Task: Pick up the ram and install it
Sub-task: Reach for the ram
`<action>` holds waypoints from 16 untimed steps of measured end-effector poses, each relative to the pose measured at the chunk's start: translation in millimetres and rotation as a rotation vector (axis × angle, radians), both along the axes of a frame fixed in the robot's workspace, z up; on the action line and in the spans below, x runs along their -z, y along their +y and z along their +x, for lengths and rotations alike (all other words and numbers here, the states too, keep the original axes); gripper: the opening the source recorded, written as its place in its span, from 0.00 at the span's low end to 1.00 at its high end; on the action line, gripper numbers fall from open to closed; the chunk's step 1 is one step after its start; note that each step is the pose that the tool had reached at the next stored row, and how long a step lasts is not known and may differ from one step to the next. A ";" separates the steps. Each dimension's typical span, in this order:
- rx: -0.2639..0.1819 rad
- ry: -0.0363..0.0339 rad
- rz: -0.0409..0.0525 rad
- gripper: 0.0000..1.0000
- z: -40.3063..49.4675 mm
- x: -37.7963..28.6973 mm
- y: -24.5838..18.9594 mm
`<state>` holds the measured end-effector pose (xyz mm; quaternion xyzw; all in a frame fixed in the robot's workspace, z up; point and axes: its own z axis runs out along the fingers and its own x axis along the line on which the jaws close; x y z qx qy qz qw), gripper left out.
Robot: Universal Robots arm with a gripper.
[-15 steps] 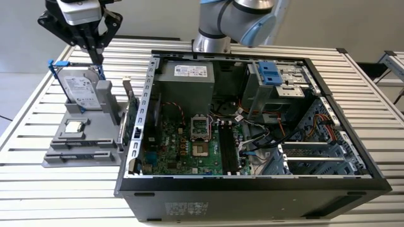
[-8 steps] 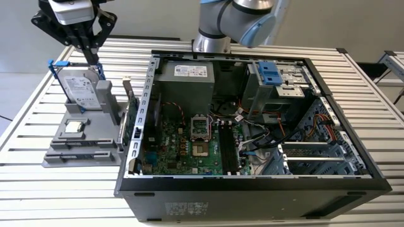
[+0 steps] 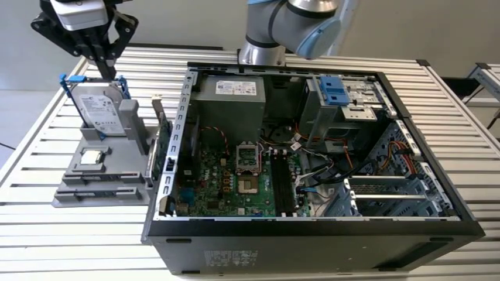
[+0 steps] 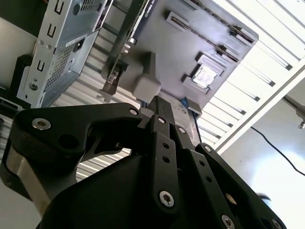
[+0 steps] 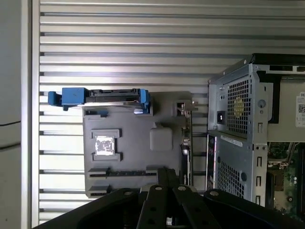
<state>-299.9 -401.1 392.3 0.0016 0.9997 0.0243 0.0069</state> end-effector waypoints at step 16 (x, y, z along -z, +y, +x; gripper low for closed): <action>0.000 0.0135 0.0000 0.00 -12.1 0.0 0.0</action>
